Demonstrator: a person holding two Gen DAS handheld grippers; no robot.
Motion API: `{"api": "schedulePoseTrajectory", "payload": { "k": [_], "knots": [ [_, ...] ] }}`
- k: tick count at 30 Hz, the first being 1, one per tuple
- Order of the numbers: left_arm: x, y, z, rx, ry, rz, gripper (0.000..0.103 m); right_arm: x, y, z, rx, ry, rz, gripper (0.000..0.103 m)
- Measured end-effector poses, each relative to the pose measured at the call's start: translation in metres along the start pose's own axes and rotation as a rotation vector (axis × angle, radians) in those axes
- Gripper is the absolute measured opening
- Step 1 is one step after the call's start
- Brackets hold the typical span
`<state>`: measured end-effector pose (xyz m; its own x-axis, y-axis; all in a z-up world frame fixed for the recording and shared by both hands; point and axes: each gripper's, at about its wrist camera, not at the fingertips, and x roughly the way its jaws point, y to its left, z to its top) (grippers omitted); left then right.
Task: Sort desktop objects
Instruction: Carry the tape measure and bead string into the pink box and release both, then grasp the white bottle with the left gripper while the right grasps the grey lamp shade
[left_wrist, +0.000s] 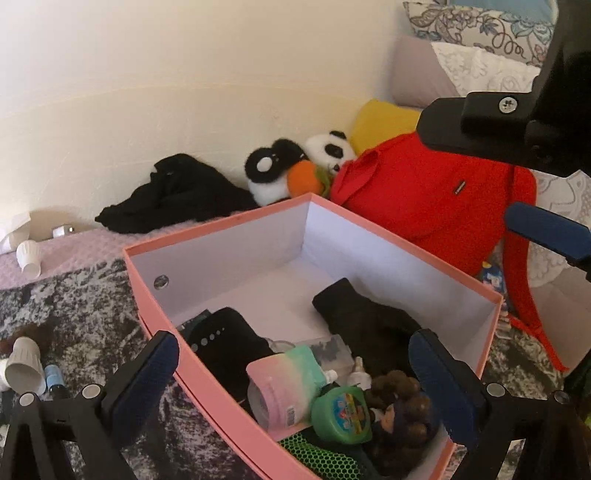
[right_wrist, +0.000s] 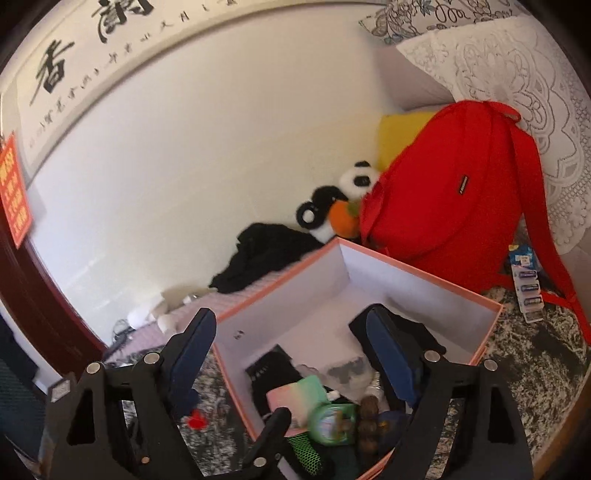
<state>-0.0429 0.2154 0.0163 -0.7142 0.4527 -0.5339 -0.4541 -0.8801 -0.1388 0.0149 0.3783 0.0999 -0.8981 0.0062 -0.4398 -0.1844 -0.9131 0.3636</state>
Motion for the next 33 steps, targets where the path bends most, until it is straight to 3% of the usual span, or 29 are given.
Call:
{"api": "schedulePoseTrajectory", "payload": {
  "k": [7, 12, 21, 24, 26, 33],
  "knots": [
    [-0.012, 0.026, 0.002, -0.041, -0.016, 0.035, 0.103, 0.01, 0.032, -0.013, -0.04, 0.017, 0.048, 0.087],
    [-0.018, 0.065, -0.006, -0.083, -0.012, 0.093, 0.103, 0.022, 0.061, -0.027, -0.074, 0.029, 0.09, 0.087],
    [-0.016, 0.187, -0.046, -0.148, 0.041, 0.287, 0.103, 0.088, 0.123, -0.066, -0.151, 0.143, 0.195, 0.085],
    [-0.017, 0.235, -0.059, -0.202, 0.068, 0.359, 0.103, 0.115, 0.145, -0.081, -0.179, 0.192, 0.234, 0.072],
    [-0.017, 0.265, -0.068, -0.237, 0.09, 0.394, 0.103, 0.134, 0.16, -0.091, -0.198, 0.225, 0.26, 0.057],
    [-0.007, 0.341, -0.087, -0.384, 0.155, 0.439, 0.103, 0.201, 0.187, -0.126, -0.177, 0.383, 0.293, 0.055]
  ]
}}
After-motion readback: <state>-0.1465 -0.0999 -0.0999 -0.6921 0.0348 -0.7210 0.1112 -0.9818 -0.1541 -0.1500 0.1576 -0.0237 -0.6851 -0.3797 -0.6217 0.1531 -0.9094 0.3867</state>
